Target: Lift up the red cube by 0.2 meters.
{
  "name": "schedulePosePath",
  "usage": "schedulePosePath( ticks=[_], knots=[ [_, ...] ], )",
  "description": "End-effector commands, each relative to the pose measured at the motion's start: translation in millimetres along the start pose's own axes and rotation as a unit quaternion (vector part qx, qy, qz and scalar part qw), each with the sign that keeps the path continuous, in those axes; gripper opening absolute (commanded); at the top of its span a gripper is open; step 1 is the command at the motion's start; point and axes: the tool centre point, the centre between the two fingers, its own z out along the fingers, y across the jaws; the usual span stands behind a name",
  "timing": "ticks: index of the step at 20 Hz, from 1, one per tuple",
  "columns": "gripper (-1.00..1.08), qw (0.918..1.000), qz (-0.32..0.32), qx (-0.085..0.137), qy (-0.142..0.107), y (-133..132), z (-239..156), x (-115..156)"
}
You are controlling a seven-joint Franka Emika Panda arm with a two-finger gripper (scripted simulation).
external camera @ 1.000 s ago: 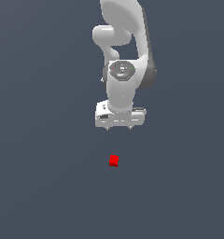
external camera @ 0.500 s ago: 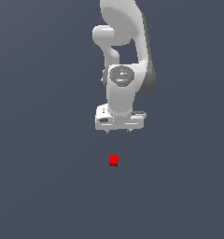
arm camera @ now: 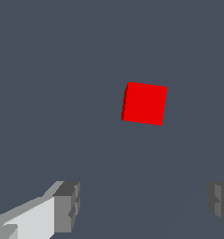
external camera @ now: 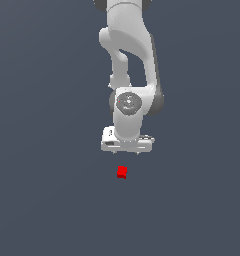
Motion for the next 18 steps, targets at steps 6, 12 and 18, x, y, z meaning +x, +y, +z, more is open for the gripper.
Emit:
schedulePosePath(
  ticks=[6, 12, 18],
  knots=[
    [1.0, 0.9993, 0.037, -0.002, 0.006, 7, 43, 34],
    [1.0, 0.9984, 0.055, -0.003, 0.009, 11, 64, 52],
    [1.0, 0.9979, 0.064, -0.003, 0.01, 14, 74, 61]
  ],
)
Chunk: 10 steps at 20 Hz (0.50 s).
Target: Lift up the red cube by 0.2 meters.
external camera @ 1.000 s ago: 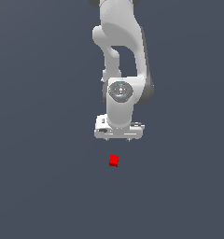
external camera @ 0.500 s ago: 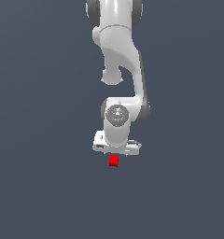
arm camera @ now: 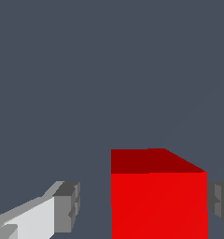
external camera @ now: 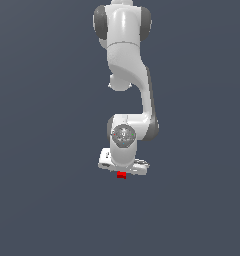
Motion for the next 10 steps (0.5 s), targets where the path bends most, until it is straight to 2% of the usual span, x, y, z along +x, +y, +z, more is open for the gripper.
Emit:
schedulePosePath(
  ticks=[1, 6, 7, 10],
  knots=[
    [1.0, 1.0, 0.003, 0.0, 0.001, 0.2, 2.4, 3.0],
    [1.0, 1.0, 0.003, 0.0, 0.001, 0.5, 2.4, 3.8],
    [-1.0, 1.0, 0.003, 0.0, 0.001, 0.5, 2.4, 3.8],
    [-1.0, 1.0, 0.003, 0.0, 0.001, 0.5, 2.4, 3.8]
  ],
)
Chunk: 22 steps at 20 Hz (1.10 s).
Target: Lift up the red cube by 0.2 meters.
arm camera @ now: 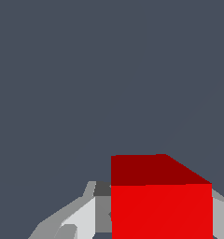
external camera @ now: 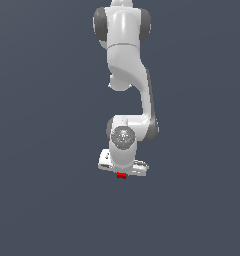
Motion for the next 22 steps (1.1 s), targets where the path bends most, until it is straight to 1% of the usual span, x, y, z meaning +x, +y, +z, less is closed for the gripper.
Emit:
schedulePosePath(
  ticks=[1, 9, 13, 18, 22],
  knots=[
    [-1.0, 1.0, 0.0, 0.0, 0.0, 0, 0, 0],
    [-1.0, 1.0, 0.0, 0.0, 0.0, 0, -2, 0],
    [-1.0, 1.0, 0.0, 0.0, 0.0, 0, -12, 0],
    [-1.0, 1.0, 0.0, 0.0, 0.0, 0, -40, -1],
    [-1.0, 1.0, 0.0, 0.0, 0.0, 0, -76, -2]
  ],
)
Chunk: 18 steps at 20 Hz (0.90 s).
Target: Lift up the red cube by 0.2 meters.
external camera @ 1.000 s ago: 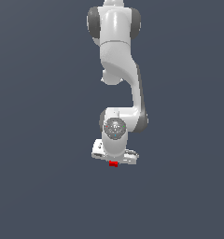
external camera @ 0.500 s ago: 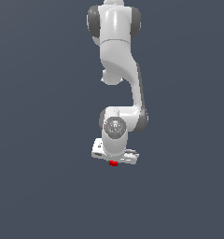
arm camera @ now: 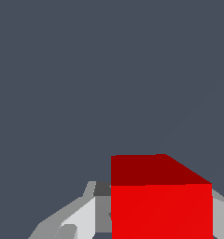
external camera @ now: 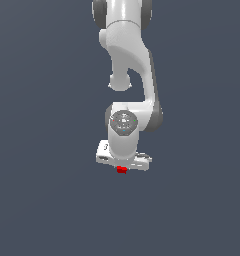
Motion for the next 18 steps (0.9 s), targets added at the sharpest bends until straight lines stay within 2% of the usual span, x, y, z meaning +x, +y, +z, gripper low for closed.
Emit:
schedulePosePath(
  ticks=[1, 10, 18],
  knots=[
    [-1.0, 1.0, 0.0, 0.0, 0.001, 0, -26, 0],
    [-1.0, 1.0, 0.0, 0.0, 0.001, 0, -113, -1],
    [-1.0, 1.0, 0.0, 0.0, 0.001, 0, -146, 1]
  ],
)
